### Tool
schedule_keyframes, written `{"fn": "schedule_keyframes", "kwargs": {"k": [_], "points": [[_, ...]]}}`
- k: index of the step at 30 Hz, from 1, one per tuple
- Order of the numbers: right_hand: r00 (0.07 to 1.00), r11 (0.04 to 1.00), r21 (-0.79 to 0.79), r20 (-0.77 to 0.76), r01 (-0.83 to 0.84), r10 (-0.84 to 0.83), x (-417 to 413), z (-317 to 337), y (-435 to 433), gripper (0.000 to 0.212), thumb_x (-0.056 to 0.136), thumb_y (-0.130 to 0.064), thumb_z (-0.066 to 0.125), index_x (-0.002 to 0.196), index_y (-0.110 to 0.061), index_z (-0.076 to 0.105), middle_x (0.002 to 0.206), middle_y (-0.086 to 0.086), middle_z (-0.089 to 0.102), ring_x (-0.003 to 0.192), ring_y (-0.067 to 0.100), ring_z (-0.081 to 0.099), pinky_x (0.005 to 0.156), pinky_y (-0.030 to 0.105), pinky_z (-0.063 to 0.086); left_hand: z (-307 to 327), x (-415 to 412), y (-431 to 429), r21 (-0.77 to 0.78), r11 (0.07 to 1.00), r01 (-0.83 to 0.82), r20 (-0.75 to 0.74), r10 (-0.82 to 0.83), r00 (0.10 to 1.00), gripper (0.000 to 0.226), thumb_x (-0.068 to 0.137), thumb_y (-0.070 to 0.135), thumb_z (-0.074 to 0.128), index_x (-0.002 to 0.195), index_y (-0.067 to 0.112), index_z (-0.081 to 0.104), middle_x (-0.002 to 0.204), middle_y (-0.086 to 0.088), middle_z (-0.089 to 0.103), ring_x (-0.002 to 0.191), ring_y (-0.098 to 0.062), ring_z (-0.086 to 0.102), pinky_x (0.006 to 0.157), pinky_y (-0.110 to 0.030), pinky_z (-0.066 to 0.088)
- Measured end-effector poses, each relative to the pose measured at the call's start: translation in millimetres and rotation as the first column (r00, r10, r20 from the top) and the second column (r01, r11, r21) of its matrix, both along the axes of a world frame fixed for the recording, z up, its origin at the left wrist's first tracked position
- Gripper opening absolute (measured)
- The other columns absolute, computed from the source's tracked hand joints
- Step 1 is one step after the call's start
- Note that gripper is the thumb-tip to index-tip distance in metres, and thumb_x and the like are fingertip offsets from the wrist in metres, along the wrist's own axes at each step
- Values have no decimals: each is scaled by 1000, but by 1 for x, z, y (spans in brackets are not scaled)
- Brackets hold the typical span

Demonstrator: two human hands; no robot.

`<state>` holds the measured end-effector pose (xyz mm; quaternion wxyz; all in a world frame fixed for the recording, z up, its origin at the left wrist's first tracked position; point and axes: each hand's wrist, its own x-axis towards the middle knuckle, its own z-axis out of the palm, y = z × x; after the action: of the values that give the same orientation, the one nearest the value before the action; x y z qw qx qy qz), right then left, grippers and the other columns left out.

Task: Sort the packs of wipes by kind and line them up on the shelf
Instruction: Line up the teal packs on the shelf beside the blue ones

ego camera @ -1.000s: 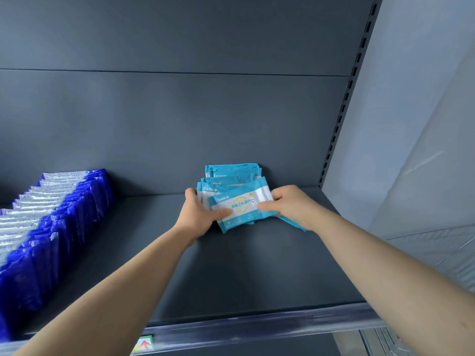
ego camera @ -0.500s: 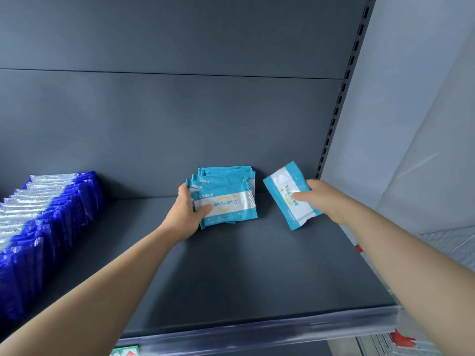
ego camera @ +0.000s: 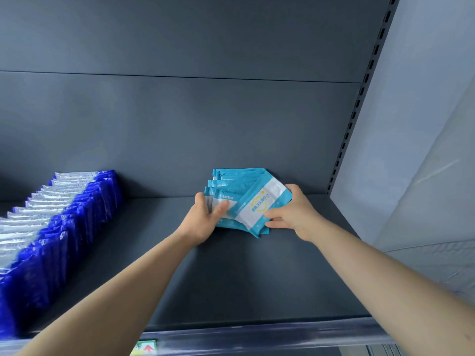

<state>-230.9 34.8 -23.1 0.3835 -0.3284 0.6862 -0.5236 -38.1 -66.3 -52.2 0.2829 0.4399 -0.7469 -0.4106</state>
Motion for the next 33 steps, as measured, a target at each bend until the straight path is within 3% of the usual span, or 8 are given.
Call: {"fn": "schedule_keyframes", "kwargs": {"k": [4, 9, 15, 20, 23, 25, 29, 33], "points": [[983, 996, 28, -166, -81, 84, 9, -8, -1, 32, 74, -8, 79, 100, -15, 63, 99, 4, 72, 80, 14, 71, 71, 33, 60, -1, -1, 6, 50, 997, 59, -26, -58, 998, 77, 68, 35, 86, 114, 15, 28, 109, 15, 49, 99, -2, 53, 83, -24, 46], [876, 978, 170, -444, -123, 187, -6, -2, 3, 24, 77, -29, 75, 62, -20, 59, 58, -9, 54, 49, 6, 44, 46, 18, 34, 0, 3, 0, 93, 992, 88, -82, -80, 993, 55, 81, 13, 74, 117, 14, 32, 110, 10, 54, 93, 1, 55, 66, -12, 46], [864, 989, 36, -484, -143, 142, -2, -7, -7, 28, 72, -12, 80, 98, -15, 71, 94, -5, 73, 85, 11, 68, 71, 24, 54, 4, 0, -3, 6, 990, 139, -61, -138, 989, 42, 92, 6, 56, 125, 20, 33, 121, 7, 55, 106, -11, 57, 70, -12, 47], [831, 999, 26, -555, -22, 33, -1, -14, -19, 59, 62, -23, 85, 109, -20, 49, 102, -10, 62, 92, 12, 62, 73, 31, 53, -8, 0, -11, -285, 956, 75, 211, -14, 977, 54, 86, 39, 62, 131, 19, 39, 130, 2, 38, 121, -16, 37, 100, -32, 35], [836, 988, 152, -543, 0, 83, -3, -18, -24, 90, 61, -30, 86, 133, -17, 35, 120, -7, 53, 110, 16, 55, 87, 33, 49, -8, 3, -17, -128, 983, 128, 131, -112, 985, 64, 81, 45, 71, 127, 20, 36, 126, 11, 45, 113, -6, 45, 94, -29, 40], [848, 984, 148, -503, -102, 164, -4, -18, -29, 75, 61, -28, 85, 124, -20, 46, 118, -9, 58, 108, 12, 58, 85, 31, 52, -7, 2, -17, -75, 979, 190, 149, -177, 973, 48, 91, 36, 61, 127, 20, 34, 119, 13, 59, 105, -11, 57, 90, -31, 45], [808, 981, 58, -560, -186, 186, 0, -10, -35, 70, 71, -21, 78, 131, -25, 40, 123, -10, 53, 111, 10, 52, 84, 25, 45, -7, -5, -16, -208, 953, 222, 336, -143, 931, 32, 102, 36, 35, 131, 22, 35, 118, 7, 59, 110, -23, 54, 100, -40, 38], [803, 973, 129, -549, -190, 230, -4, -12, -36, 101, 65, -31, 82, 145, -23, 19, 137, -5, 35, 125, 12, 40, 92, 29, 43, -10, 1, -20, -267, 951, 154, 346, -54, 937, 37, 99, 43, 34, 130, 23, 38, 122, 1, 55, 113, -24, 50, 100, -42, 37]]}}
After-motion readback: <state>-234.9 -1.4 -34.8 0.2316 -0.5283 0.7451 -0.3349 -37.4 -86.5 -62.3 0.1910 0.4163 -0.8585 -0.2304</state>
